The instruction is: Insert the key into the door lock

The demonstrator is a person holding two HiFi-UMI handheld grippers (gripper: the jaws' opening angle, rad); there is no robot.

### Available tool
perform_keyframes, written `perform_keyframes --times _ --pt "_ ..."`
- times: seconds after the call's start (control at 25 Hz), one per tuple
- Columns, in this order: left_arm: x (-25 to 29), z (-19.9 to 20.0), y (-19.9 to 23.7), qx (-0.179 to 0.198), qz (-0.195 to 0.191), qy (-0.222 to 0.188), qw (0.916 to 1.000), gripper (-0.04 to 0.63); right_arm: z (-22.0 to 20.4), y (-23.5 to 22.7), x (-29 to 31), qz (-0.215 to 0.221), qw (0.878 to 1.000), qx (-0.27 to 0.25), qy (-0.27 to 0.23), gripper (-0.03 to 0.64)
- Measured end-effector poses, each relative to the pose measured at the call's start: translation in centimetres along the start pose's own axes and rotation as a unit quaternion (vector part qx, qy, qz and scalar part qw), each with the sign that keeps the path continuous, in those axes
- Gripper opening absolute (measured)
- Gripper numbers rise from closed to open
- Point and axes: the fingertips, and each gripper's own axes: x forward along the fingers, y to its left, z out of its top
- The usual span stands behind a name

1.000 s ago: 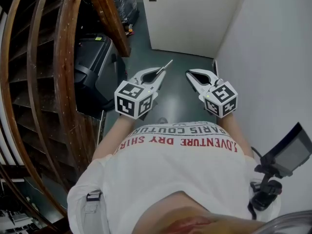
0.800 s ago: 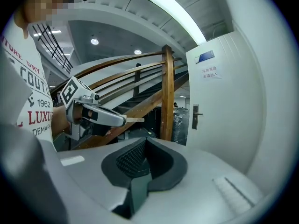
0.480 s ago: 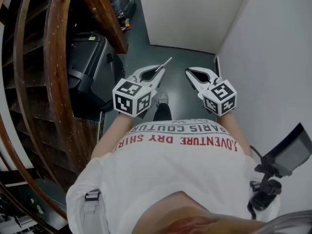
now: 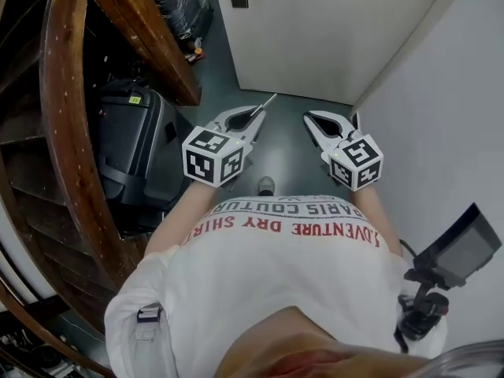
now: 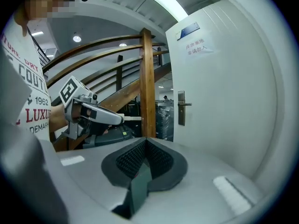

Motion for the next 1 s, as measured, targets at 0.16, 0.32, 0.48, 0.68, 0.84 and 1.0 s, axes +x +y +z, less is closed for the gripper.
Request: perform_keyframes --times 0.16,0.32,0.48,0.68,0.84,1.0 --pt "5.2 5.7 7.6 0.003 -0.003 -0.007 1.0000 0.023 4.3 -6.8 7.0 -0.015 1.000 -0.010 -0.005 0.003" --pt "8.3 9.6 12.8 0.004 -0.004 -0.021 0.9998 0.023 7.4 -11.1 11.6 -0.026 0.999 -0.018 -0.016 0.003" --pt "9.7 11.3 15.5 0.002 -0.002 -0.031 0.9995 0.023 9.0 -12.6 14.2 -0.021 0.999 -0.031 -0.022 0.003" --pt "10.8 11.7 17.8 -0.011 0.007 -0.037 0.9992 0.023 9.1 -13.8 16.7 -0.002 0.999 -0.038 -0.012 0.003" --pt "11.7 11.9 19.7 -0.019 0.016 -0.038 0.9990 0.023 9.4 -15.0 19.0 0.015 0.999 -0.041 -0.012 0.003" --pt "13.6 12.9 22.6 -0.026 0.032 -0.037 0.9984 0.023 9.9 -17.3 22.0 0.034 0.999 -0.040 -0.011 0.003"
